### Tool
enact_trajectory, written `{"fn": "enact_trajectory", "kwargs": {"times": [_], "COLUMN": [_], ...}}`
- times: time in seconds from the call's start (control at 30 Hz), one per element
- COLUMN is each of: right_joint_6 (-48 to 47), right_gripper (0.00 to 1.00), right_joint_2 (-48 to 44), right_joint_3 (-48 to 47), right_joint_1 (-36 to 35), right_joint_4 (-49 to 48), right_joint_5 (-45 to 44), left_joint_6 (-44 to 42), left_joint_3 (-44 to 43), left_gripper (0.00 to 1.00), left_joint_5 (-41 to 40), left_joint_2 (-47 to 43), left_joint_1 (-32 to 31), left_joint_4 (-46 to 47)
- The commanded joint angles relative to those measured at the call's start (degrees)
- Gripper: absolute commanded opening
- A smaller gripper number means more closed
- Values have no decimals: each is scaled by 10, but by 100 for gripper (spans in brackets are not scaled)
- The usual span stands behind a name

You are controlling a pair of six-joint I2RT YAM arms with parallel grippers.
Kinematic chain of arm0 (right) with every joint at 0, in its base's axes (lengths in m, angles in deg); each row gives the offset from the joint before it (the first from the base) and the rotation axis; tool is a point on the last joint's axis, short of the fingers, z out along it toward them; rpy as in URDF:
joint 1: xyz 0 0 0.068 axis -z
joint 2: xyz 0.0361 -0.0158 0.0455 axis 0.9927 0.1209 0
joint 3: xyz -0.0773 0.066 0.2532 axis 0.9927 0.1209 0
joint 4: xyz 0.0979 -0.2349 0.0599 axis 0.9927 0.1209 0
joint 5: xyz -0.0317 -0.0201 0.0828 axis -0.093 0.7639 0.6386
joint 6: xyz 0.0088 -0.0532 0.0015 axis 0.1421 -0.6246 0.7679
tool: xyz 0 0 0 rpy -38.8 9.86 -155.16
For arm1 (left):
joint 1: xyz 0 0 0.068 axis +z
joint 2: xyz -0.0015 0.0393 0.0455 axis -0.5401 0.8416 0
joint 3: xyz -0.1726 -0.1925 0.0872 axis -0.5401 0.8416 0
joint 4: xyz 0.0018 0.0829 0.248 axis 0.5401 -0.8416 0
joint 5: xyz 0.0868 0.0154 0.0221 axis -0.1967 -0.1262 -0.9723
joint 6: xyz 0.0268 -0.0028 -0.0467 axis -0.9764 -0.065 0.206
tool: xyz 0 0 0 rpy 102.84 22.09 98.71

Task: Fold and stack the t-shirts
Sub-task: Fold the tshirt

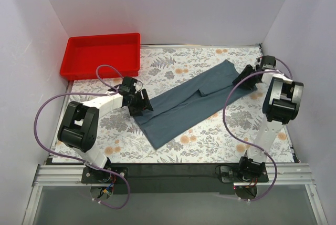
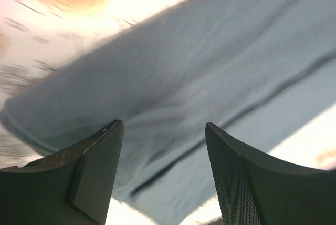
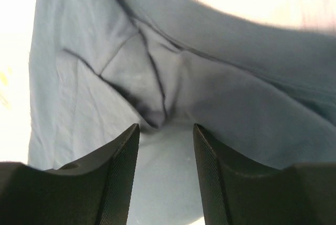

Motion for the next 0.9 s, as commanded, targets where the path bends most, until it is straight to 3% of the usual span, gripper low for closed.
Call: {"fn": "enact_trajectory", "kwargs": {"times": [0.0, 0.03, 0.17, 0.3, 0.47, 0.57, 0.73, 0.87], "right_joint_6": [-62, -69, -89, -108, -114, -123, -157, -178], "right_gripper": [45, 45, 45, 46, 46, 46, 46, 45], "right_joint_2": [112, 159, 227, 242, 221, 154, -37, -197], "right_joint_3": [-145, -227, -349, -390, -403, -355, -158, 27], "right_joint_1": [3, 3, 3, 3, 2, -13, -67, -189], "right_joint_4": [10, 40, 75, 77, 77, 77, 77, 81], "right_joint_5": [12, 15, 23, 21, 29, 29, 12, -27], "left_joint_6": [72, 81, 152, 221, 265, 257, 164, 101], "left_joint_3": [32, 43, 76, 98, 97, 76, 16, 30], "left_gripper": [60, 60, 60, 60, 60, 62, 68, 68], "left_joint_5": [69, 73, 75, 48, -6, -68, -140, -157], "left_joint_2": [0, -2, -12, -35, -84, -142, -178, -200], "left_joint_1": [-23, -30, -70, -131, -160, -160, -159, -143], "left_joint_4": [-24, -24, -25, -22, -69, -106, -140, -136]}}
